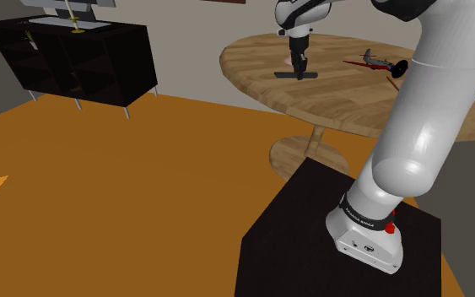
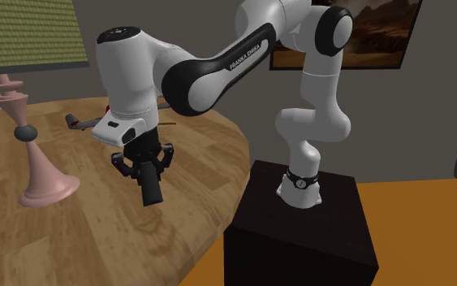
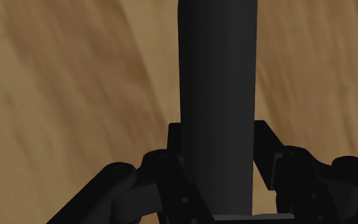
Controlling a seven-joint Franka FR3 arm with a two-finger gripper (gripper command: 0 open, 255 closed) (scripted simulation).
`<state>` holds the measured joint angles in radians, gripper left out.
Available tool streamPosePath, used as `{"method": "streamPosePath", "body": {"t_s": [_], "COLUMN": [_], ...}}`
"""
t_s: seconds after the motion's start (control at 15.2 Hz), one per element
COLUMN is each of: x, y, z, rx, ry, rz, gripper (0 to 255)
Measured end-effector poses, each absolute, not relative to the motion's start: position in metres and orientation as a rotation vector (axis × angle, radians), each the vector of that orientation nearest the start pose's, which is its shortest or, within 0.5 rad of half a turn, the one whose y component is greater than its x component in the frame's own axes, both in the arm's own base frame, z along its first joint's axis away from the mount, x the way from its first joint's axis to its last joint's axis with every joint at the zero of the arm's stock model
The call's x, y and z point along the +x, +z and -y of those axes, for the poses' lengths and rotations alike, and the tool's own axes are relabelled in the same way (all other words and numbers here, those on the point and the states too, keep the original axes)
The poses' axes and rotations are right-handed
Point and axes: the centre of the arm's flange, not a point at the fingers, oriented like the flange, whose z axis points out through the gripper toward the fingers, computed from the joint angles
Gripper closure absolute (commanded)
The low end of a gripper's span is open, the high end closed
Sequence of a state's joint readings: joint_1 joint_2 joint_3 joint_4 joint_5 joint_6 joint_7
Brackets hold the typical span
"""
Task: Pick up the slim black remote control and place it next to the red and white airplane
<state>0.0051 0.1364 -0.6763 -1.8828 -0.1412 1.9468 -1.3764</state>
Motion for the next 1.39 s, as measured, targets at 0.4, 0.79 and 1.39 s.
{"method": "streamPosePath", "body": {"t_s": [0.4, 0.79, 1.39], "x": [0.459, 0.457, 0.457], "y": [0.448, 0.46, 0.506], "z": [0.359, 0.359, 0.359], "rx": [-2.962, -2.948, -2.948], "ry": [0.341, 0.353, 0.353], "rz": [1.183, 1.181, 1.18], "gripper": [255, 255, 255]}}
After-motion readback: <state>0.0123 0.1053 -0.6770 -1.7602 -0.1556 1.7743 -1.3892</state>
